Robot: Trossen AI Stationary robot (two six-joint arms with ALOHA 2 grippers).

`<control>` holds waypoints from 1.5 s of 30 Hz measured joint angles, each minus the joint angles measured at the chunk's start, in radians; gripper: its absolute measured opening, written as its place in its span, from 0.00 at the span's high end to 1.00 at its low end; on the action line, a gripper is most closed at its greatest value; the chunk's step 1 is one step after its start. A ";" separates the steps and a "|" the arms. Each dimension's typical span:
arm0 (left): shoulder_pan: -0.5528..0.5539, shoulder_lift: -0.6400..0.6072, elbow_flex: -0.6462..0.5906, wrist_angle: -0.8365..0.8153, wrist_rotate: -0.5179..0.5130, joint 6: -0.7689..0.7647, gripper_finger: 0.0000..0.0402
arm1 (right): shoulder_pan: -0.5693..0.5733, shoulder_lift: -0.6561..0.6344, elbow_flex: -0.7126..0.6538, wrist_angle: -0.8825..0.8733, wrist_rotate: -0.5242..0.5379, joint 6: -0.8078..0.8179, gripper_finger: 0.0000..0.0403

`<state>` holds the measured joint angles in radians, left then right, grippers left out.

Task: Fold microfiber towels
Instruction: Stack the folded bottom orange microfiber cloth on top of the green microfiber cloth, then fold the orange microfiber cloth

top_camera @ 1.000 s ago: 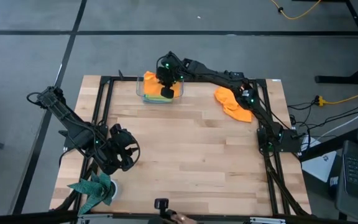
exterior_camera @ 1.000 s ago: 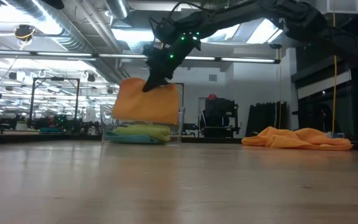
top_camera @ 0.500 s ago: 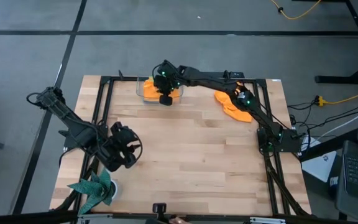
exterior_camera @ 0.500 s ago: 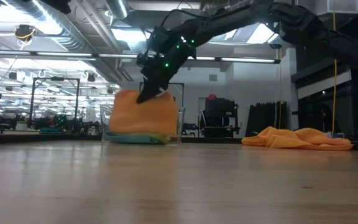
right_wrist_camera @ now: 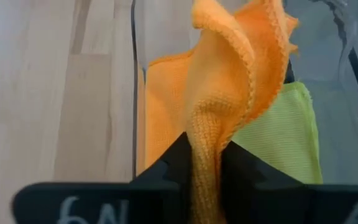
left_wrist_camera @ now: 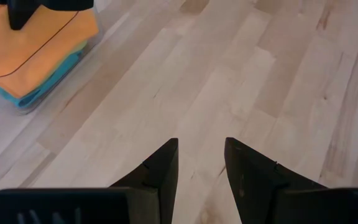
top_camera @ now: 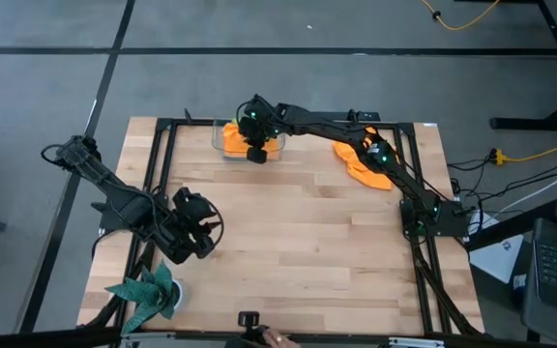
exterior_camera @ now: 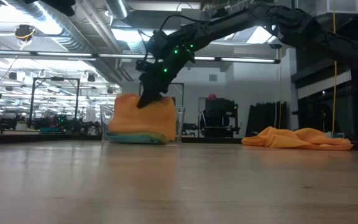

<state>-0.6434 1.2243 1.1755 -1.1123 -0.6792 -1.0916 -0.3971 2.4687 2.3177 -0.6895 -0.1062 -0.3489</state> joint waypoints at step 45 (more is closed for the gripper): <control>0.000 0.000 0.000 -0.003 -0.047 -0.024 0.69 | -0.093 -0.180 0.034 -0.770 0.610 0.437 0.38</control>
<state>-0.6434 1.2240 1.1755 -1.1153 -0.7265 -1.1152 -0.4905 2.2890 2.3516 -1.4597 0.5034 0.0885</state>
